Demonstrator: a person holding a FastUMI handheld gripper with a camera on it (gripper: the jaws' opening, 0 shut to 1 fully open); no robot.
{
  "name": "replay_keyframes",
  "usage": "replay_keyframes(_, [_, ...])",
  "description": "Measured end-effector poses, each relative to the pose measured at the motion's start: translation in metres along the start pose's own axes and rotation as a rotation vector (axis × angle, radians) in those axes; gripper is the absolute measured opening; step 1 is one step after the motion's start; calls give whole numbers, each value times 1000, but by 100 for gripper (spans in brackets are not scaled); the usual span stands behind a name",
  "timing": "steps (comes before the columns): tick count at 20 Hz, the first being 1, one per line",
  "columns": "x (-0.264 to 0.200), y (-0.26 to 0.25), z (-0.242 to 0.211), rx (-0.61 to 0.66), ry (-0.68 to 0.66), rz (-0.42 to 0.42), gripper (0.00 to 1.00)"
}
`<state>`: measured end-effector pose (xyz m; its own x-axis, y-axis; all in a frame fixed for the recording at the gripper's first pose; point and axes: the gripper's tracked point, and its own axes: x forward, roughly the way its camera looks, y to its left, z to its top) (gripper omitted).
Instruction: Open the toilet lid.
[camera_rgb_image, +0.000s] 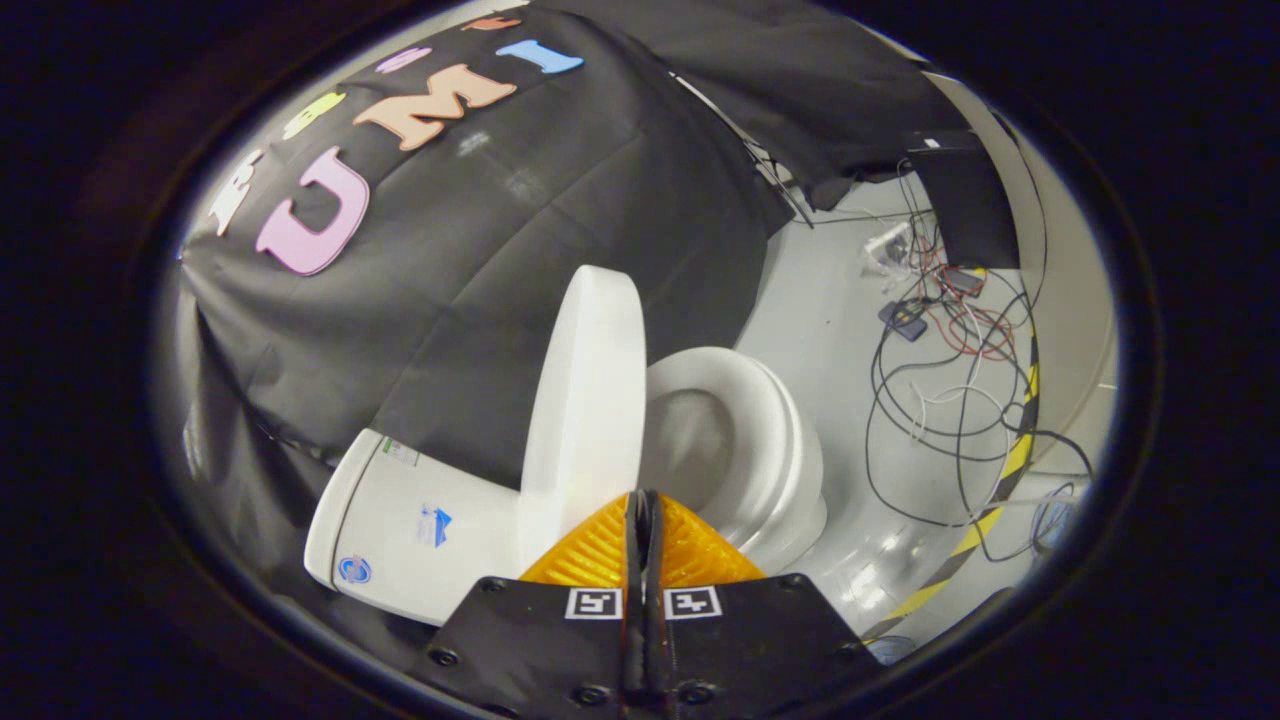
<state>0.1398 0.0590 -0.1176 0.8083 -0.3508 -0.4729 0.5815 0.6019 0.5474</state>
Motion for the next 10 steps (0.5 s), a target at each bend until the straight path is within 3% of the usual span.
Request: replay_keyframes(10, [-19,42,12,-213,-66,-27,1])
